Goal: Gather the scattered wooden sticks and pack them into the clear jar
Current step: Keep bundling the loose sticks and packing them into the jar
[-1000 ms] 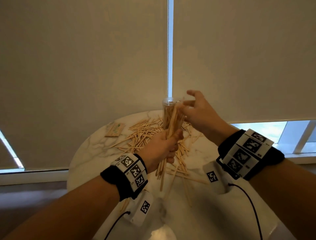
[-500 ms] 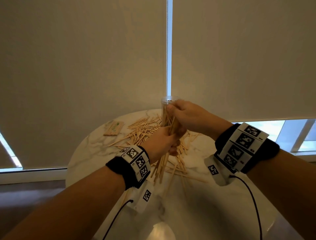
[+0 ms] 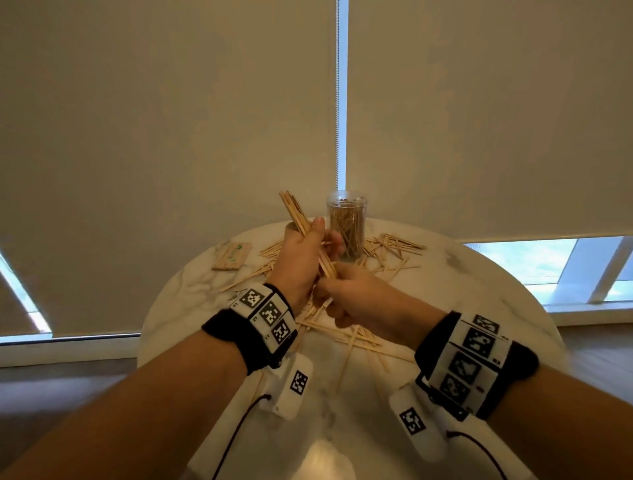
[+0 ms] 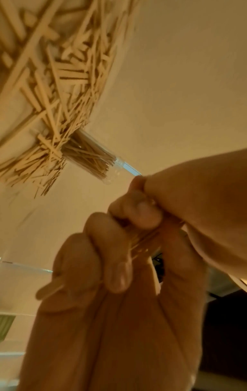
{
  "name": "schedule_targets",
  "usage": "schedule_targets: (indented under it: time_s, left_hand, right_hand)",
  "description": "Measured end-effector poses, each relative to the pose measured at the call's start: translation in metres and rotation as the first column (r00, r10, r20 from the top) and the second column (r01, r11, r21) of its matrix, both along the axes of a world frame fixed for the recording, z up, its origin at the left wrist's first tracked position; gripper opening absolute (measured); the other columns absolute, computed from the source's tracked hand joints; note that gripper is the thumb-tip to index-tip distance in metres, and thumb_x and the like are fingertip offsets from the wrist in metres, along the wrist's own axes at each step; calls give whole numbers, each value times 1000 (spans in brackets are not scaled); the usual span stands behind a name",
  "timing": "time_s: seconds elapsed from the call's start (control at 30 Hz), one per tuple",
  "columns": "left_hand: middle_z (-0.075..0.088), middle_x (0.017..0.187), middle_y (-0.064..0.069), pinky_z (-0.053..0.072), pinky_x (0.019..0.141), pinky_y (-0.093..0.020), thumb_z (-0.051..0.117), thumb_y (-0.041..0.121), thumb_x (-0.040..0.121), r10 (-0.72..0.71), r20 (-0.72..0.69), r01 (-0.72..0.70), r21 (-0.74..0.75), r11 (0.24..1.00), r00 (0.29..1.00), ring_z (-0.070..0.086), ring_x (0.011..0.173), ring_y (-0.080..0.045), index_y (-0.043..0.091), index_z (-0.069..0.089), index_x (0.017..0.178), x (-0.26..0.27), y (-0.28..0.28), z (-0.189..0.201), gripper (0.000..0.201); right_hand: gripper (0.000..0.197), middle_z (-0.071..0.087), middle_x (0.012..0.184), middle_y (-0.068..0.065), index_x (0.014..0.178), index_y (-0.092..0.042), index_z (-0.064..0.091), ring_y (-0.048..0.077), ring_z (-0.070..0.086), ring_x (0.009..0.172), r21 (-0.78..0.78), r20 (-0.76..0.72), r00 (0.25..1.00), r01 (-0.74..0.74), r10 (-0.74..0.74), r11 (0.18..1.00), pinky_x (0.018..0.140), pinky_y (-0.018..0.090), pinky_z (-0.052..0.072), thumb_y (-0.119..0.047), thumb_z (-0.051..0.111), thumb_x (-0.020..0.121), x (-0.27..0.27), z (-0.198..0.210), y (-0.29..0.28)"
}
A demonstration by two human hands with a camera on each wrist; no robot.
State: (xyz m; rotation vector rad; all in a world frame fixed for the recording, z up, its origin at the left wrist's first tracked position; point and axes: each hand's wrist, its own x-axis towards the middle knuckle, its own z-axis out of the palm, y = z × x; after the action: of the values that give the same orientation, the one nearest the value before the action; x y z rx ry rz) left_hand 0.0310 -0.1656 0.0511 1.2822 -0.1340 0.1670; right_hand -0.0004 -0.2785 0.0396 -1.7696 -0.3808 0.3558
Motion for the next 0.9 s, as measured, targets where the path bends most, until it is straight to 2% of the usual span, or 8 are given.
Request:
schedule_targets:
  time_s: [0.07,0.17,0.33,0.43,0.53,0.7,0.8,0.9]
  left_hand:
    - [76,103,-4,57,64,-36,43,32,106,-20,-25,22,48,999,999,73,91,-22,4,45,128,-3,2,1,36]
    - [75,113,-4,52,58,-33,42,35,106,-129,-90,134,58,989,988,71,89,-28,6,56,123,-11,1,3,36]
    - [72,119,-5,54,89,-35,53,33,101,-294,-133,300,31,953,947,69,108,-18,-2,60,123,-12,6,6,42]
    - [72,119,-10,53,97,-48,65,56,87,-164,-139,154,-76,985,977,69,110,-27,16,56,117,-3,24,15,50]
    - [74,112,-12,54,92,-52,58,62,88,-14,-214,-27,-188,982,977,72,102,-31,19,52,125,9,46,28,57]
    - [73,109,-20,58,86,-52,48,43,101,-192,-380,273,172,946,905,72,93,-33,3,65,114,-3,25,27,46]
    - [74,104,-21,62,76,-43,58,36,98,-108,-350,261,427,866,931,75,89,-31,-3,67,109,-9,16,24,41]
    - [76,93,-18,63,69,-35,64,42,94,-110,-307,263,518,814,945,76,81,-28,-4,69,106,-9,15,26,47]
  right_hand:
    - [19,60,84,3,108,-21,55,10,46,58,-63,98,990,112,-105,992,48,25,38,-28,56,90,3,4,-1]
    - [19,61,80,1,111,-24,54,9,48,55,-185,294,951,157,-98,970,44,25,40,-33,53,95,6,9,-4]
    - [25,67,95,-5,114,-27,57,11,64,81,-403,522,852,199,46,893,73,35,56,-40,40,101,18,3,-16]
    - [20,62,84,-3,104,-23,52,16,59,73,-553,561,821,277,105,786,65,35,51,-39,40,102,18,3,-30]
    - [19,59,81,-2,99,-22,51,18,56,72,-642,568,806,304,170,704,64,35,47,-39,42,102,16,0,-40]
    - [26,64,82,-5,115,-25,60,14,61,71,-655,627,752,365,205,662,63,27,49,-41,51,95,24,1,-30]
    - [30,67,78,-2,101,-21,69,15,62,69,-679,605,774,381,185,628,59,25,45,-46,57,92,29,-1,-36]
    - [31,65,74,1,87,-16,68,18,59,65,-696,619,757,404,210,593,56,26,43,-44,58,92,30,-5,-42]
